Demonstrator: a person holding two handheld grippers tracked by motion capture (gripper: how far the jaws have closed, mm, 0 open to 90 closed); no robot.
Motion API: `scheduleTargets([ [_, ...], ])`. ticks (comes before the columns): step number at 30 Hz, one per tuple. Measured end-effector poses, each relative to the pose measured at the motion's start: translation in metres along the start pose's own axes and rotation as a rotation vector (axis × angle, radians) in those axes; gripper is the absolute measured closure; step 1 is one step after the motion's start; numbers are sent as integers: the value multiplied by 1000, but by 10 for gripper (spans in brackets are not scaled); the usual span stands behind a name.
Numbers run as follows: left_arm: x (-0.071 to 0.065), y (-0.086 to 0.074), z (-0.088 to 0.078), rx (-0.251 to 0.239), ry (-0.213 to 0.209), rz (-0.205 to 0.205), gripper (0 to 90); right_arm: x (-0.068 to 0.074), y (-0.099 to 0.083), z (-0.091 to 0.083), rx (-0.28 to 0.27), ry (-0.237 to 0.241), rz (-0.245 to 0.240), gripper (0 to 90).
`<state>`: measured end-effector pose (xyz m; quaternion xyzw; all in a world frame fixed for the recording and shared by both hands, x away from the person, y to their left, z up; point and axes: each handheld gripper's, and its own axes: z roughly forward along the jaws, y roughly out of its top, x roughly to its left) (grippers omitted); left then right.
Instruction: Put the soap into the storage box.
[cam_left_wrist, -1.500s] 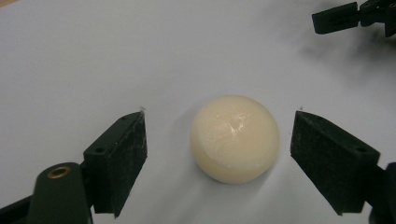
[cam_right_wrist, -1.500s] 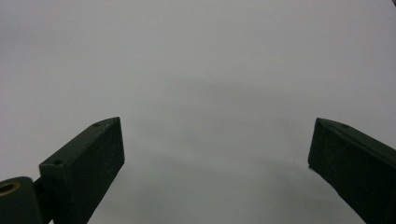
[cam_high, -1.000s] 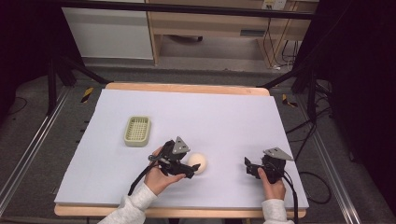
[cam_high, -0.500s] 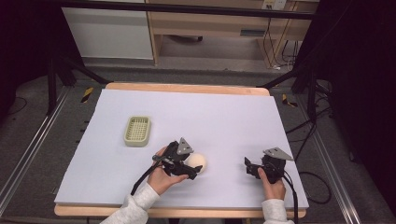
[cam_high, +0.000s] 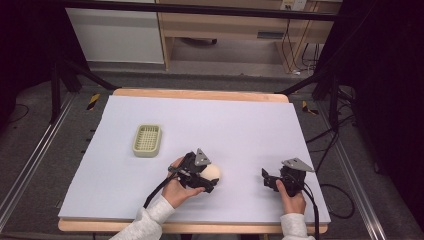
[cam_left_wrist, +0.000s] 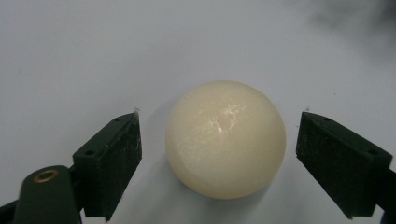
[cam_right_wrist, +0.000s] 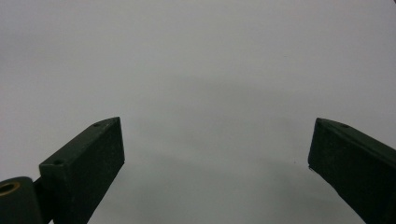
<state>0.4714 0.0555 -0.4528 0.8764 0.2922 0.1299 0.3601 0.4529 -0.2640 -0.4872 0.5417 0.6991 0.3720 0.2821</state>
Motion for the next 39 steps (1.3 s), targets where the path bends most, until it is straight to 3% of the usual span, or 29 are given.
scheduleTargets([
  [39, -3, -2, 20, 59, -7, 17, 223, 0, 0, 0, 3, 1, 1, 40],
])
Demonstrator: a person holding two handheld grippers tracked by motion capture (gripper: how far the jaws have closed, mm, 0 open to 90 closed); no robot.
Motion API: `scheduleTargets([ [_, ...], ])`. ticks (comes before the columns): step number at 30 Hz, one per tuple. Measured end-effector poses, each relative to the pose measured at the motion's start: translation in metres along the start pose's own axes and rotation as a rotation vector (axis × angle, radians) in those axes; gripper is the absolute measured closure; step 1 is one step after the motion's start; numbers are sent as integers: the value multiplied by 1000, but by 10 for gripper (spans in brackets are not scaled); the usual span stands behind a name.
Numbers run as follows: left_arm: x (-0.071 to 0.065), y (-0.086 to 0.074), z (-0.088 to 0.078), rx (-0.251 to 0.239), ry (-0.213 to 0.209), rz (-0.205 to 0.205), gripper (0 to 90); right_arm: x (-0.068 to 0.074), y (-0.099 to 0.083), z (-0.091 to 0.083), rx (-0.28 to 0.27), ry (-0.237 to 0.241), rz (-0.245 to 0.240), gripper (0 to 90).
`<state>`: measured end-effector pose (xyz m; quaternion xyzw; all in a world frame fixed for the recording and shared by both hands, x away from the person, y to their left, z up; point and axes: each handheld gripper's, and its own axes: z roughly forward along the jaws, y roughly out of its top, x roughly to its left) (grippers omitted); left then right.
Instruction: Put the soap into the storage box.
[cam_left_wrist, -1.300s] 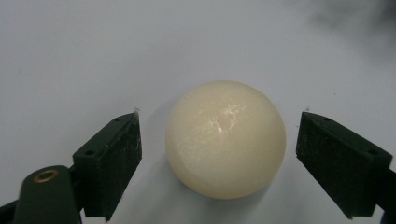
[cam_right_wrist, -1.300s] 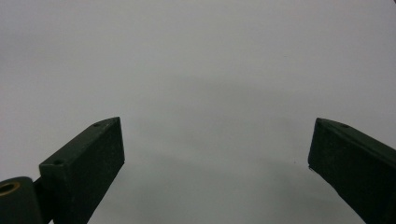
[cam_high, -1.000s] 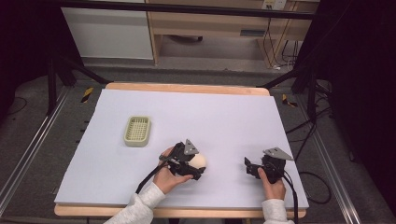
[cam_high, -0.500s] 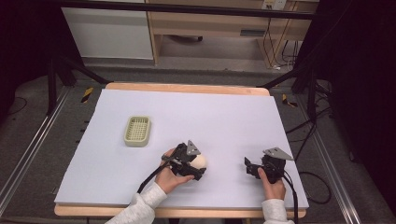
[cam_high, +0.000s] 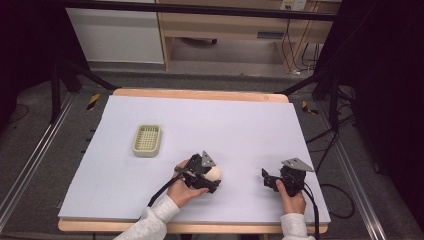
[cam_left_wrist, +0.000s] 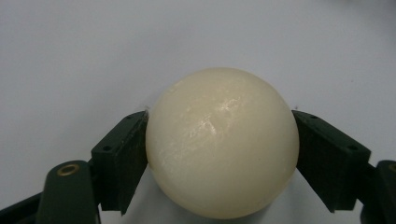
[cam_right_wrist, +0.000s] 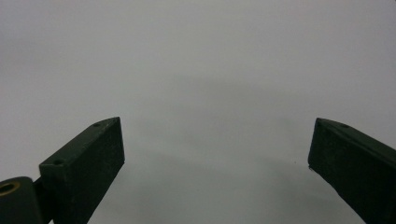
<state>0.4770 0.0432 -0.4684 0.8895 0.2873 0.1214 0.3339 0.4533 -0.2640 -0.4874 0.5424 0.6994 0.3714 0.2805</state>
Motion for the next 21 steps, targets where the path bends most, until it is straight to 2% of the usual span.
scheduleTargets([
  [21, 0, 0, 1, 4, 3, 12, 233, 0, 0, 0, 2, 1, 2, 40],
])
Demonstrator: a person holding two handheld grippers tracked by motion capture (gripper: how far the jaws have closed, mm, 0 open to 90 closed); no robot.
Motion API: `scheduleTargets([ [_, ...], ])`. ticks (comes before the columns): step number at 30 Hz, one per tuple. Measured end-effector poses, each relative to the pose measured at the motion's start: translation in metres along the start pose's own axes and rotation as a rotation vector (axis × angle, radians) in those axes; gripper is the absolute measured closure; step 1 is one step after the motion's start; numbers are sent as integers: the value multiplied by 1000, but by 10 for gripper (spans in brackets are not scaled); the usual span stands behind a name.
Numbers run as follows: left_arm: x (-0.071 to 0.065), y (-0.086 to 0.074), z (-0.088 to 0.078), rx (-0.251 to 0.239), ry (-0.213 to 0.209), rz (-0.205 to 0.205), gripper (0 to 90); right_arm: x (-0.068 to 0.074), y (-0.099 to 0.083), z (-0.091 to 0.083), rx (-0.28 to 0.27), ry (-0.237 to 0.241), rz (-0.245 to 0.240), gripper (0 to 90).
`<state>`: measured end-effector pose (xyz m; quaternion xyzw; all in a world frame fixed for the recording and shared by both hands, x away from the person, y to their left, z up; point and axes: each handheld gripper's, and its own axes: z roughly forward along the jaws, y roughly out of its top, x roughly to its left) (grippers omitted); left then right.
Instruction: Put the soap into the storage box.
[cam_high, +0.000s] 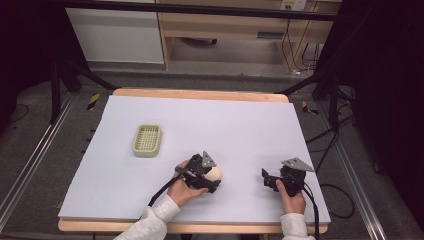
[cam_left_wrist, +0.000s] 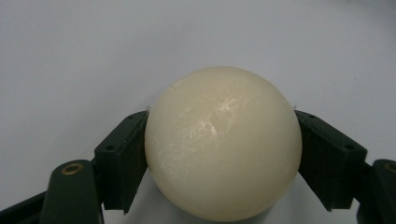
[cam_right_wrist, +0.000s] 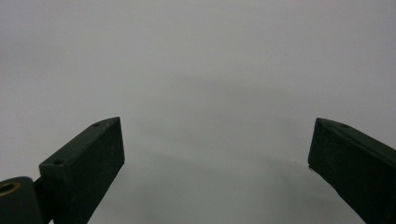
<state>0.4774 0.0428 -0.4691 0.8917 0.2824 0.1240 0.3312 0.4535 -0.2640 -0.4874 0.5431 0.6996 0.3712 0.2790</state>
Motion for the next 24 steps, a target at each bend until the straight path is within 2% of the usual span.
scheduleTargets([
  [10, 0, 0, -1, 3, -1, -4, 235, 0, 0, 0, 0, 1, 1, 40],
  [24, 4, -1, -15, -4, 3, 0, 235, 0, 0, 0, 1, 0, 1, 40],
])
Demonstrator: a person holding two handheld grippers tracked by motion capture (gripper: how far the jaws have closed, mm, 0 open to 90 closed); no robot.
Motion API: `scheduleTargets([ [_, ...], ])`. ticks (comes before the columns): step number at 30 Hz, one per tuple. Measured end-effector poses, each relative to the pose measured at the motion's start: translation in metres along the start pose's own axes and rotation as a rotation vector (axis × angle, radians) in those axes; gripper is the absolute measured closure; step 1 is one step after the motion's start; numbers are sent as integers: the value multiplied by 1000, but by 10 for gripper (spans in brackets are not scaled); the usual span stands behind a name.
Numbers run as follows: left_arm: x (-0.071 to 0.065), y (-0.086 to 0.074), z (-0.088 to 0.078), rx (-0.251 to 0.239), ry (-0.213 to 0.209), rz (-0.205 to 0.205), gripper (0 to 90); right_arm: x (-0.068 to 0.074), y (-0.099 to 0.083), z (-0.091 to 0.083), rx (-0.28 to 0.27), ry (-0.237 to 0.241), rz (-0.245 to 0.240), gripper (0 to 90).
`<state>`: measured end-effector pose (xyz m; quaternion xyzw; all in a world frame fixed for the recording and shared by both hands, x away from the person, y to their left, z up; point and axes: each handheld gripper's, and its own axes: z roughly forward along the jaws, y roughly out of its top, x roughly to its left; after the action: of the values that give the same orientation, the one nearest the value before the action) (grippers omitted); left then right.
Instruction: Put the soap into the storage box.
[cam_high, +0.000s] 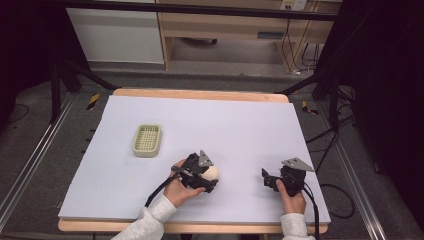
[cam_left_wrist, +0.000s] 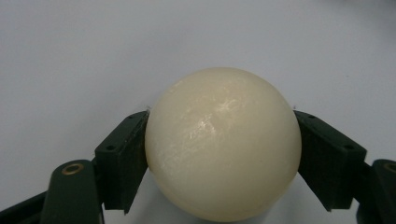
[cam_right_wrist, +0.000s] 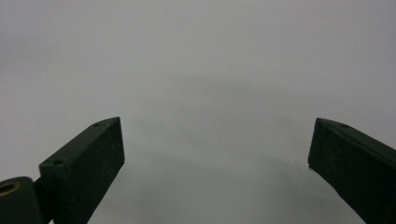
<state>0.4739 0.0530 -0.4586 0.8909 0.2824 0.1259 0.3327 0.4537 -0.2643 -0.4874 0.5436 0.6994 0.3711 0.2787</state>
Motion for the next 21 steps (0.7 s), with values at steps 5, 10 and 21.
scheduleTargets([
  [5, 1, -1, -6, -13, 3, -3, 235, 0, 0, 0, -1, -2, 0, 40],
  [10, 4, -2, -12, -13, 1, 0, 235, 0, 0, 0, -1, -2, -1, 40],
  [21, 7, -5, -24, -27, -1, -6, 235, 0, 0, 0, -1, -2, 0, 40],
])
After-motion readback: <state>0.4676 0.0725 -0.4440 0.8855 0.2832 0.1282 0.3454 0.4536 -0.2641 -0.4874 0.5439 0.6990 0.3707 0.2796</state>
